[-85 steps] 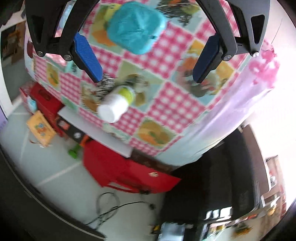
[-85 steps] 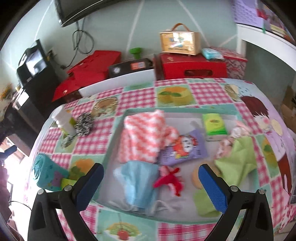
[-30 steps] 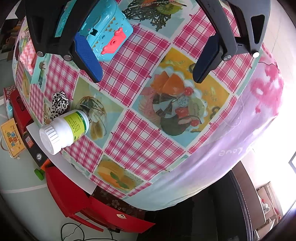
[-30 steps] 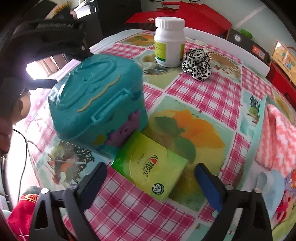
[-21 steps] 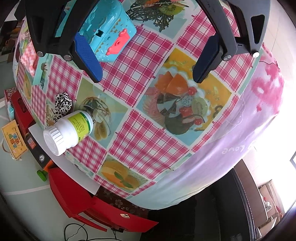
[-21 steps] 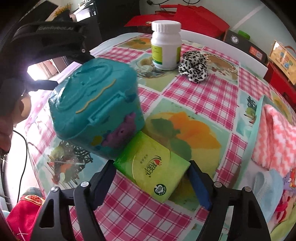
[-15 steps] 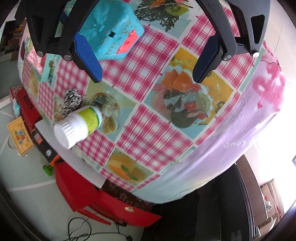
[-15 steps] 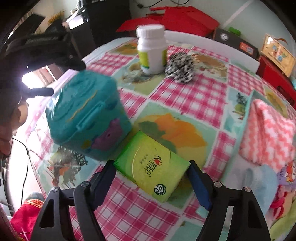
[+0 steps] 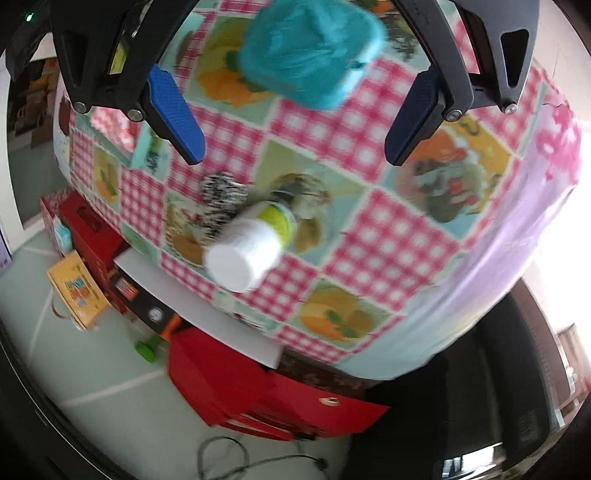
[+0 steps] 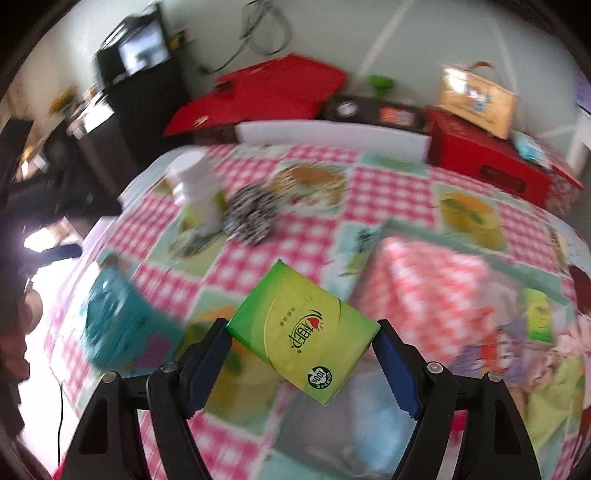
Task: Organize soft objects
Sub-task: 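Carry the tissue pack toward the tray with the right while the left grasps the leopard scrunchie, then carry the leopard scrunchie over the tray with the left while the right lowers the tissue pack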
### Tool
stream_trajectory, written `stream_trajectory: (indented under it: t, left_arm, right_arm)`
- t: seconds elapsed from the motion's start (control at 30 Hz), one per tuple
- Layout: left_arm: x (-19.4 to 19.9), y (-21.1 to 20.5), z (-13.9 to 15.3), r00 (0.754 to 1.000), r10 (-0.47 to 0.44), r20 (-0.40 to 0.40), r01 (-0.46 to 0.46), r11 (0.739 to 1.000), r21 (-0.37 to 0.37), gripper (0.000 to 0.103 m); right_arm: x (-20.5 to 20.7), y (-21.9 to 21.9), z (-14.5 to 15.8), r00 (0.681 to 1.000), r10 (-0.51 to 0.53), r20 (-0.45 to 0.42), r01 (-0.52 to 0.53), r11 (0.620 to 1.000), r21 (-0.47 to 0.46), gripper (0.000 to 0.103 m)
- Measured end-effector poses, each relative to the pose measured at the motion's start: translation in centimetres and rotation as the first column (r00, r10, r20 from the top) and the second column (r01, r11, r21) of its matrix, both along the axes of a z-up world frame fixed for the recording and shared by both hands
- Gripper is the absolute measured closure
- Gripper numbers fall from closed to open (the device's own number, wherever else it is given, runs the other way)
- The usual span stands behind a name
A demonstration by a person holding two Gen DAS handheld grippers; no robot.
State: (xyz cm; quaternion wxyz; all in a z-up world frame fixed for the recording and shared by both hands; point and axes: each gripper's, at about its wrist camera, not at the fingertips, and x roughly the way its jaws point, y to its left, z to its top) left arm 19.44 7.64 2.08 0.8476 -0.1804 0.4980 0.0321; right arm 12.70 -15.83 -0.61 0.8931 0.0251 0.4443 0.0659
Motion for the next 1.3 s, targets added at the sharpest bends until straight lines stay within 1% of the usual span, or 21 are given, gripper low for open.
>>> stream_trajectory:
  t: [0.13,0.17,0.23,0.3,0.37,0.47,0.6,0.63,0.67,0.73,0.8,0.83,0.9,0.93,0.97,1.0,1.03,1.07,1.17,1.23,1.3]
  left_arm:
    - [2.1,-2.7,-0.5,0.997,-0.069,-0.032,0.067,0.996,-0.065,0.005]
    - [2.7,-3.3,-0.7,0.996,-0.077,-0.045,0.074,0.995,-0.063,0.005]
    - [4.0,-4.8,-1.3,0.992,-0.094,-0.079,0.092,0.995,-0.030,0.005]
    - [5.3,-6.0,-2.3,0.988,-0.104,-0.115,0.102,0.995,-0.018,0.005]
    - [6.3,-6.6,-3.1,0.985,-0.092,-0.143,0.090,0.996,-0.023,0.006]
    - [7.8,-7.8,-4.5,0.980,-0.067,-0.185,0.071,0.997,0.014,0.010]
    - [9.5,-8.9,-6.2,0.972,-0.053,-0.228,0.059,0.998,0.018,0.011]
    - [9.8,-9.2,-6.7,0.970,-0.049,-0.236,0.056,0.998,0.023,0.014]
    - [10.1,-9.4,-7.1,0.969,-0.045,-0.242,0.053,0.998,0.028,0.020]
    - [10.6,-9.8,-7.8,0.968,-0.034,-0.249,0.047,0.998,0.044,0.025]
    - [10.9,-10.0,-8.4,0.971,-0.023,-0.240,0.032,0.999,0.031,0.026]
    - [11.0,-10.0,-8.7,0.972,-0.017,-0.236,0.024,0.999,0.026,0.029]
    - [11.2,-10.1,-9.0,0.974,-0.001,-0.227,0.010,0.999,0.040,0.039]
    - [11.2,-10.1,-9.2,0.975,0.004,-0.222,0.007,0.999,0.047,0.049]
    - [11.3,-10.1,-9.4,0.975,0.009,-0.221,0.003,0.999,0.054,0.055]
    - [11.3,-10.1,-9.5,0.976,0.016,-0.218,-0.003,0.998,0.059,0.055]
    - [11.3,-10.0,-9.4,0.977,0.023,-0.210,-0.011,0.998,0.060,0.059]
    - [11.3,-10.0,-9.4,0.979,0.030,-0.204,-0.018,0.998,0.063,0.067]
    - [11.0,-9.6,-9.4,0.981,0.037,-0.192,-0.025,0.998,0.063,0.073]
    - [10.8,-9.6,-9.3,0.982,0.033,-0.187,-0.022,0.998,0.063,0.075]
    - [10.3,-9.4,-9.2,0.983,0.034,-0.179,-0.026,0.999,0.044,0.075]
  right_arm:
    - [0.3,-3.7,0.7,0.994,-0.106,0.035,0.105,0.994,0.029,0.023]
    - [0.3,-4.6,0.6,0.991,-0.127,0.035,0.126,0.991,0.037,0.023]
    - [0.3,-6.3,0.3,0.984,-0.175,0.021,0.174,0.984,0.049,0.023]
    - [0.1,-7.7,0.5,0.979,-0.202,0.018,0.201,0.977,0.069,0.023]
    - [-0.3,-8.7,0.9,0.975,-0.221,0.028,0.218,0.972,0.084,0.023]
    - [-0.9,-9.7,1.9,0.967,-0.247,0.060,0.242,0.967,0.084,0.023]
    - [-1.6,-10.9,2.6,0.958,-0.275,0.085,0.268,0.959,0.092,0.023]
    - [-1.7,-11.2,2.7,0.956,-0.280,0.086,0.271,0.957,0.098,0.023]
    - [-1.8,-11.4,2.7,0.955,-0.285,0.085,0.276,0.955,0.104,0.023]
    - [-1.8,-12.0,2.6,0.951,-0.298,0.082,0.289,0.951,0.113,0.023]
    - [-1.8,-12.5,2.6,0.948,-0.309,0.079,0.298,0.946,0.124,0.023]
    - [-2.0,-12.6,2.6,0.947,-0.312,0.078,0.301,0.945,0.127,0.023]
    - [-2.1,-12.8,2.6,0.945,-0.316,0.078,0.304,0.943,0.133,0.023]
    - [-2.1,-12.9,2.6,0.945,-0.318,0.078,0.306,0.943,0.134,0.023]
    - [-2.1,-13.0,2.6,0.945,-0.318,0.078,0.306,0.942,0.135,0.023]
    - [-2.1,-13.0,2.6,0.945,-0.318,0.076,0.306,0.942,0.137,0.023]
    - [-2.1,-13.0,2.6,0.945,-0.318,0.075,0.306,0.942,0.138,0.023]
    - [-2.1,-13.1,2.6,0.945,-0.318,0.074,0.306,0.942,0.139,0.023]
    - [-2.0,-13.1,2.5,0.945,-0.318,0.070,0.307,0.941,0.140,0.023]
    - [-2.0,-13.1,2.4,0.945,-0.320,0.068,0.308,0.941,0.140,0.023]
    - [-2.1,-13.1,2.4,0.945,-0.320,0.066,0.309,0.941,0.139,0.023]
